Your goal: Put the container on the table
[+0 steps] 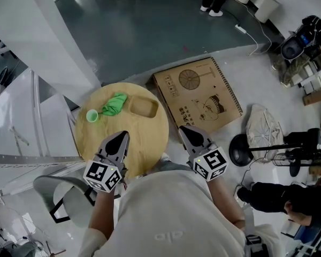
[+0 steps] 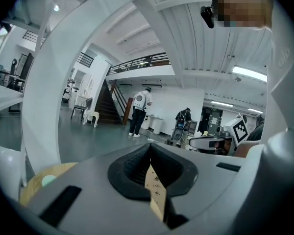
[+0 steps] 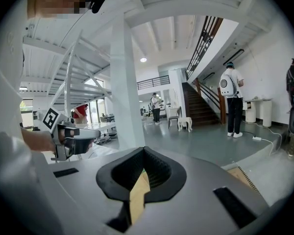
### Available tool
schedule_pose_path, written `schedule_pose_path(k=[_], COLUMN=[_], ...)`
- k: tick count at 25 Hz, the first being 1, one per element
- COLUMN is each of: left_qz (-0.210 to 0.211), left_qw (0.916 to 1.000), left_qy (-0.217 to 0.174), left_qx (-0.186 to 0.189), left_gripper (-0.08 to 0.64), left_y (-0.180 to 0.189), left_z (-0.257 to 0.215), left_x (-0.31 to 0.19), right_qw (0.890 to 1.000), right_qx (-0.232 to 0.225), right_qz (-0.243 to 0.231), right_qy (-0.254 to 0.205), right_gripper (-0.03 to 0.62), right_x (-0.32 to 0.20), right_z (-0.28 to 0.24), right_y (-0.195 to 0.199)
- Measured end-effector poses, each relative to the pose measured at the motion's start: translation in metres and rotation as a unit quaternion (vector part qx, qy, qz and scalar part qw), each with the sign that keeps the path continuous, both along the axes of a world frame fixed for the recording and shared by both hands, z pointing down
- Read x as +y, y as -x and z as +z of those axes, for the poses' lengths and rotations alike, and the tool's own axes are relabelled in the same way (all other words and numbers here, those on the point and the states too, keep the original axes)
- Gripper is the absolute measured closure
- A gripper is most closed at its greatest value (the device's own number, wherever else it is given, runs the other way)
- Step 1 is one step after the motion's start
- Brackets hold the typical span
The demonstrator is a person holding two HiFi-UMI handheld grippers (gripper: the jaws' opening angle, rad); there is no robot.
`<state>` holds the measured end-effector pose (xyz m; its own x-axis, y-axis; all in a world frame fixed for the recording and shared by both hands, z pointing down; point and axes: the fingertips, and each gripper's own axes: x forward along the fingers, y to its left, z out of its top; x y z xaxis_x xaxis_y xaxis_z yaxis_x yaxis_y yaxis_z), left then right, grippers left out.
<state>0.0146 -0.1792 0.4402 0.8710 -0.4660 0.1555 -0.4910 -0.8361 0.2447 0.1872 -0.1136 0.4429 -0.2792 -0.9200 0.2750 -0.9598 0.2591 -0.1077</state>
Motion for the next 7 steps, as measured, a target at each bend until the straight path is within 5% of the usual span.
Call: schedule_pose_path(k=[7], left_qz=[-0.002], left_qw=[1.0], left_qy=[0.007], left_qx=[0.0], left_gripper=[0.543], left_y=[0.0016], left_z=[0.0052], left_x=[-0.0004], right_qw=[1.0], right_qx=[0.0], right_qz=[0.003], right_qy=[0.006], right_gripper=[0.568], right_x=[0.0001], right_z=[0.0036], right_y=[-0.0014])
